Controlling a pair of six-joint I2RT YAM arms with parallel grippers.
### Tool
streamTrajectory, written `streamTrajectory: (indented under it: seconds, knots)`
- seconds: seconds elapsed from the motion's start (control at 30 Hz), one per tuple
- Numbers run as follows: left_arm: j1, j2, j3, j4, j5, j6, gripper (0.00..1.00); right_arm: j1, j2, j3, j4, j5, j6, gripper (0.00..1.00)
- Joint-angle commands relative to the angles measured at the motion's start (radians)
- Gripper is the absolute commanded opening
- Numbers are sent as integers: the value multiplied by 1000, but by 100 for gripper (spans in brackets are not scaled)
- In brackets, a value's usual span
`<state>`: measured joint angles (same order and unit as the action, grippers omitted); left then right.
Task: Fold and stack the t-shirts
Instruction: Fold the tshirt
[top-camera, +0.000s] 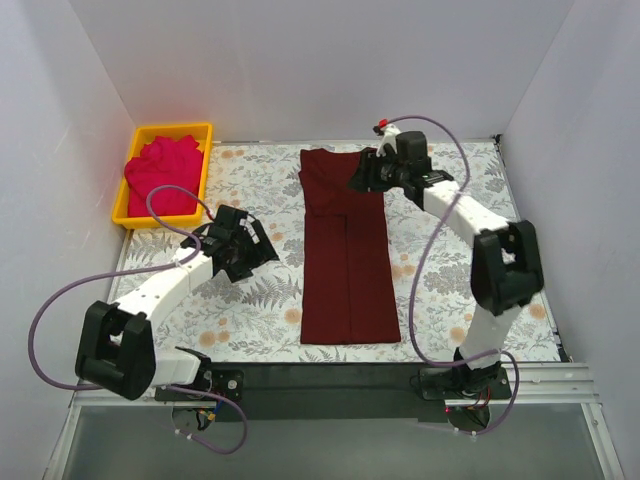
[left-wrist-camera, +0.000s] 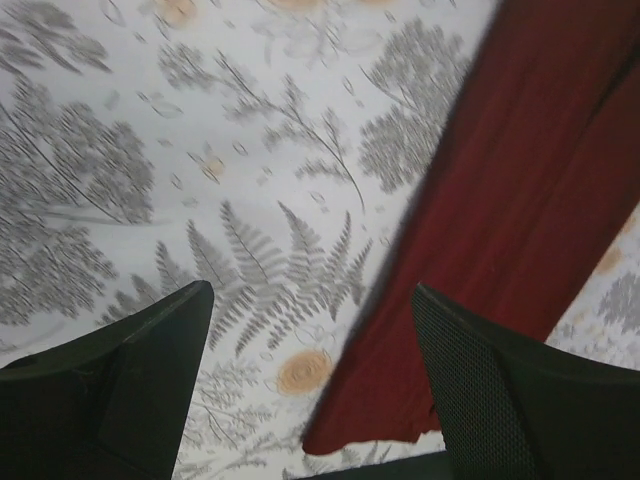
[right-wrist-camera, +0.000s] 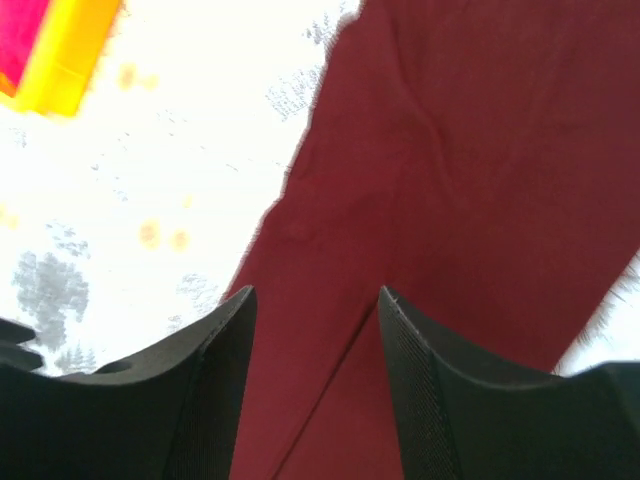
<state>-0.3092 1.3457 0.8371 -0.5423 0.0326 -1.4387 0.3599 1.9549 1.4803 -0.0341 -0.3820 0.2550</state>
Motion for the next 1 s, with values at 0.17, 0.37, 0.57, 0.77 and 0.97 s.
streamTrajectory:
  seconds: [0.17, 0.37, 0.57, 0.77, 0.97]
  knots:
    - [-304, -181, -67, -191, -17, -210, 80, 43, -557, -445, -306, 196, -17, 63]
    - [-514, -174, -118, -215, -20, -333, 80, 149, -834, -742, -510, 317, 71, 64]
    - [-669, -51, -98, -225, -91, -439, 68, 208, -1042, -972, -546, 264, 205, 57]
    - [-689, -16, -90, -209, -108, -476, 60, 232, -1070, -1057, -523, 252, 257, 52]
    - [-700, 39, -84, -185, -109, -480, 60, 246, -1033, -1075, -510, 262, 271, 49]
